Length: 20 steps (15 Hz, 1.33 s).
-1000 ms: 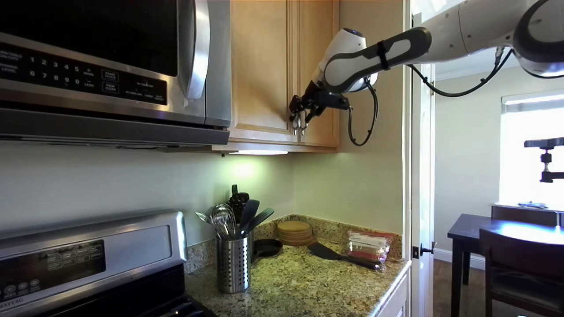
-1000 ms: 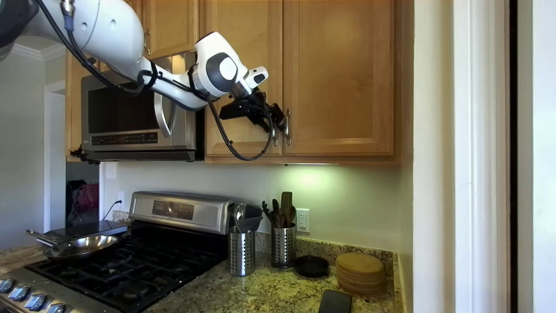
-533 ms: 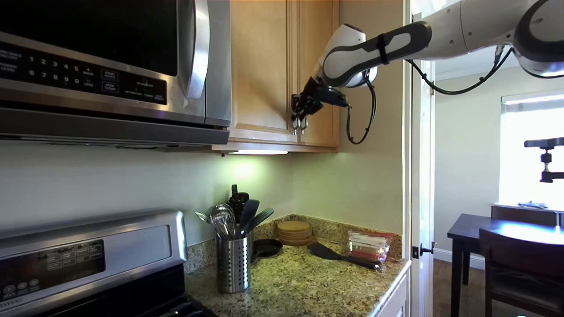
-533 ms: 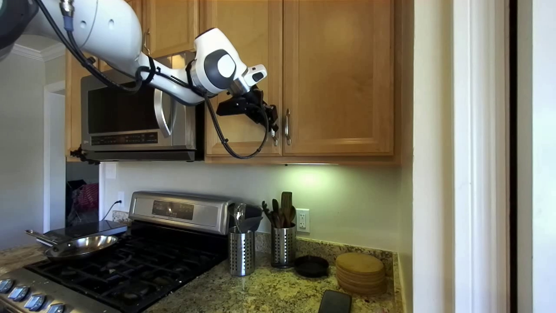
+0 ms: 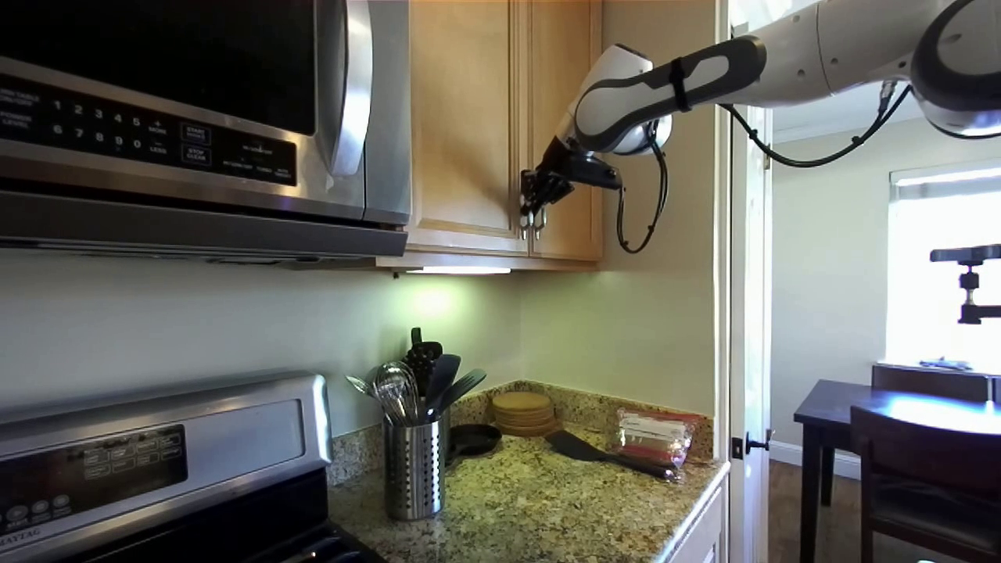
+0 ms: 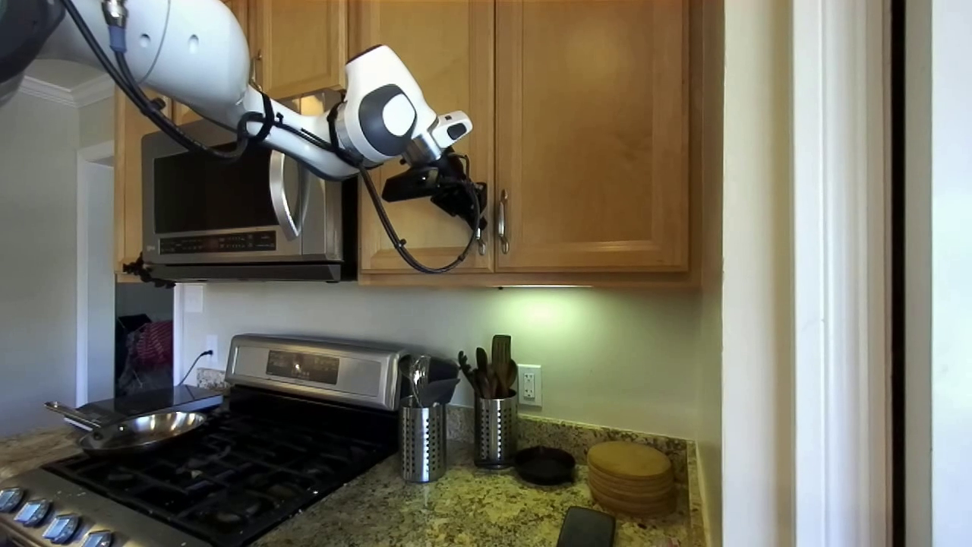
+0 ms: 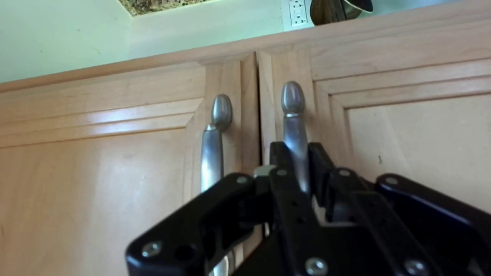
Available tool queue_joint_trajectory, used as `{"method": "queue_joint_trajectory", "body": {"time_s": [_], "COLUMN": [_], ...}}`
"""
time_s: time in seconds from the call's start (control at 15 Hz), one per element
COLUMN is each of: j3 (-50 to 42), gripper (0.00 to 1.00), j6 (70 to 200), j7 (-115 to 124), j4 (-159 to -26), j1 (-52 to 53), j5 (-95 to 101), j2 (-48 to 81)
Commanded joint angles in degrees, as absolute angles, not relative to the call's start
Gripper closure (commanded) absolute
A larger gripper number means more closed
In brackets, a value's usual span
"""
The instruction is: Open the left door to the cupboard
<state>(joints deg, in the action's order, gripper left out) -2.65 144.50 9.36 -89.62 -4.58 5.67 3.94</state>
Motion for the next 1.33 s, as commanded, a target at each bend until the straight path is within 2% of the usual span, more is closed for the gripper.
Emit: {"method": "queue_joint_trajectory", "body": {"time_s": [0.0,0.67,1.27], "j3": [-3.4,-2.6,2.1], "gripper": [0.91,0.91,0.91], "j6": [144.5,145.5,145.0], "j7": [4.9,7.1,22.6], "j4": [-89.8,-97.5,-107.7], "j1": [-4.6,-3.1,-3.2], "j5": [4.2,11.7,27.9], "j2": [4.1,-2.9,-13.8]}}
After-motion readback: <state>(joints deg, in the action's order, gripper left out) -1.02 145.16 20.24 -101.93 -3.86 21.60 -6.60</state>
